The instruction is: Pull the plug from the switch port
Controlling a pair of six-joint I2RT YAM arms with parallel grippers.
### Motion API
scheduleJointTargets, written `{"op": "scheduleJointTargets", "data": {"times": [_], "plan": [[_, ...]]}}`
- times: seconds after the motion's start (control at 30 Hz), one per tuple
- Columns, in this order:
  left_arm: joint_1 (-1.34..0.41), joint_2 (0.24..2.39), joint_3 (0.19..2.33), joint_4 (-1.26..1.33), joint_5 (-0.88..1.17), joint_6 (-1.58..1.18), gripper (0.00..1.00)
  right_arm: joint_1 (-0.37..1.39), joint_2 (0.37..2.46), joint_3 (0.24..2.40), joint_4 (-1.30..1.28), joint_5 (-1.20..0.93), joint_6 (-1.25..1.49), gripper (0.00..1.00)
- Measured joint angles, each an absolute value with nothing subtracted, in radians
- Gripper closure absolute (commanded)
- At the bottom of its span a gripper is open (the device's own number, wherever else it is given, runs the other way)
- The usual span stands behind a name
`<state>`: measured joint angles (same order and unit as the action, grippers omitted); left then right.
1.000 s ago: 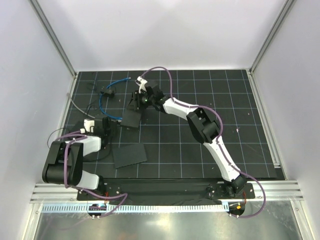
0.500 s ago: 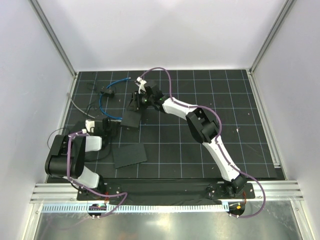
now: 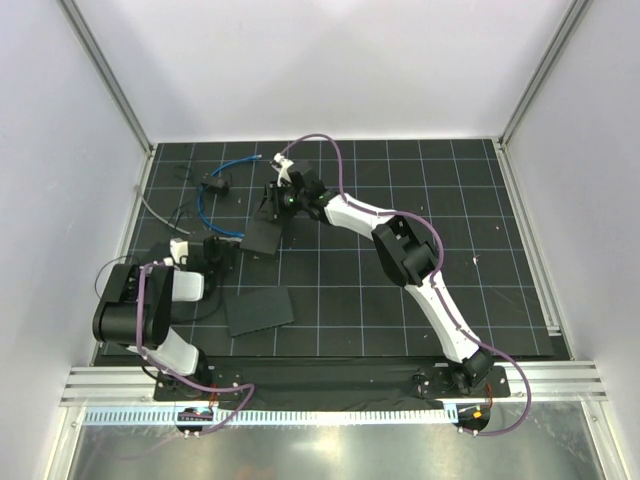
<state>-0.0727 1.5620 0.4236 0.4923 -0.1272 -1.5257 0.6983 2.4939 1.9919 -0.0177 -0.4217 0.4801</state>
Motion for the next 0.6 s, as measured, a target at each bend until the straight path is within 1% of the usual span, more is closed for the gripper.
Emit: {"op": "scheduleJointTargets", "data": {"times": [0.27, 0.33, 0.4, 0.5, 0.6], "plan": [[-0.048, 1.613, 0.399, 0.619, -0.099, -1.537, 1.00, 0.701, 2.494, 2.020, -0.070, -0.404, 0.459, 0.51], [-0.046, 1.615, 0.397, 0.627, -0.093, -1.536, 1.00, 0.708, 2.494, 2.037, -0.100, -0.384, 0.435, 0.48], [-0.046, 1.615, 0.393, 0.633, -0.092, -1.534, 1.00, 0.721, 2.499, 2.071, -0.142, -0.345, 0.399, 0.48], [-0.046, 1.615, 0.385, 0.646, -0.093, -1.534, 1.00, 0.758, 2.508, 2.131, -0.214, -0.270, 0.336, 0.44], [-0.051, 1.610, 0.373, 0.658, -0.094, -1.534, 1.00, 0.809, 2.509, 2.171, -0.270, -0.171, 0.278, 0.37]]}}
